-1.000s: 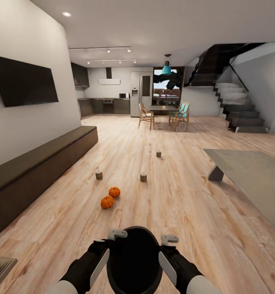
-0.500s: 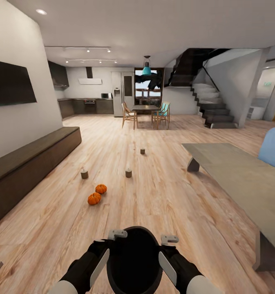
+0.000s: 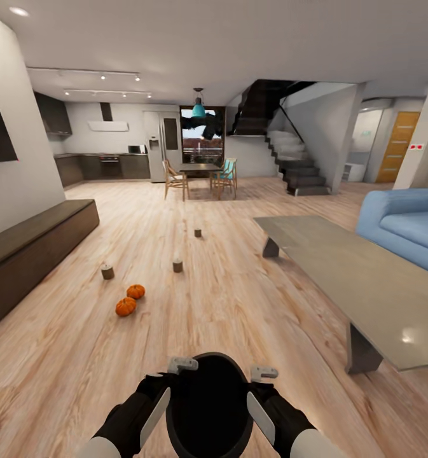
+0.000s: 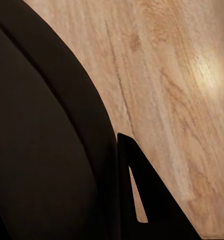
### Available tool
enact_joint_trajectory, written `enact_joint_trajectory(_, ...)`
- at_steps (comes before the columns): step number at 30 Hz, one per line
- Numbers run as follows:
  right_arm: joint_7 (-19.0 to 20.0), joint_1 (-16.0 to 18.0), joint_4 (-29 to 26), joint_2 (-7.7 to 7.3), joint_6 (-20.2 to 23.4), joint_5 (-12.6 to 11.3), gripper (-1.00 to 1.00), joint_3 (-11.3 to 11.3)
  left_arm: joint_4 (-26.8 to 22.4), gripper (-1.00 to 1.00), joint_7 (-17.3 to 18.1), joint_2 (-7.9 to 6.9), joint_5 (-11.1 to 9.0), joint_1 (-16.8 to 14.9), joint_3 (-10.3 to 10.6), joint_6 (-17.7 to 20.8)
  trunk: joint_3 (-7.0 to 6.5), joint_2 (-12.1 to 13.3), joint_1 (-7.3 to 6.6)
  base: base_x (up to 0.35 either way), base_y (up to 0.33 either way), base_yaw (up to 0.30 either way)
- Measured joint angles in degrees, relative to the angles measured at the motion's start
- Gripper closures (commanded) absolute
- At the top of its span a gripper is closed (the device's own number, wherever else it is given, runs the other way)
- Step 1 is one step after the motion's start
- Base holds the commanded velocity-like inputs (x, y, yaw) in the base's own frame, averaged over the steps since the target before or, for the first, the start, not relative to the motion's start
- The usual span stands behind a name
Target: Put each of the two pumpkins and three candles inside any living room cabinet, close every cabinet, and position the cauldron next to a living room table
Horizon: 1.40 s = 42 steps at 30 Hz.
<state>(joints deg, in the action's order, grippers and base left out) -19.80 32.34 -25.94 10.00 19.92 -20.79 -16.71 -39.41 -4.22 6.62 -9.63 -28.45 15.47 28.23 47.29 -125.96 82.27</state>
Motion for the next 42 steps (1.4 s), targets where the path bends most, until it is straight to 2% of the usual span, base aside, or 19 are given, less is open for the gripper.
enact_joint_trajectory(22,0.0,0.0,0.0,0.00,0.0,0.0,1.00,0.0,0.0,1.00,0.0,0.00,0.0,0.0,0.0,0.0,0.00,0.0,-0.01,-0.239,-0.176,-0.258)
enact_joint_trajectory(29,0.0,0.0,0.0,0.00,0.0,0.0,1.00,0.0,0.0,1.00,0.0,-0.01,0.0,0.0,0.0,0.0,0.00,0.0,-0.02,-0.122,-0.243,-0.251)
enact_joint_trajectory(42,0.0,0.0,0.0,0.00,0.0,0.0,1.00,-0.1,0.0,1.00,0.1,-0.02,0.1,0.0,0.0,0.0,0.00,0.0,-0.03,0.006,-0.275,-0.035)
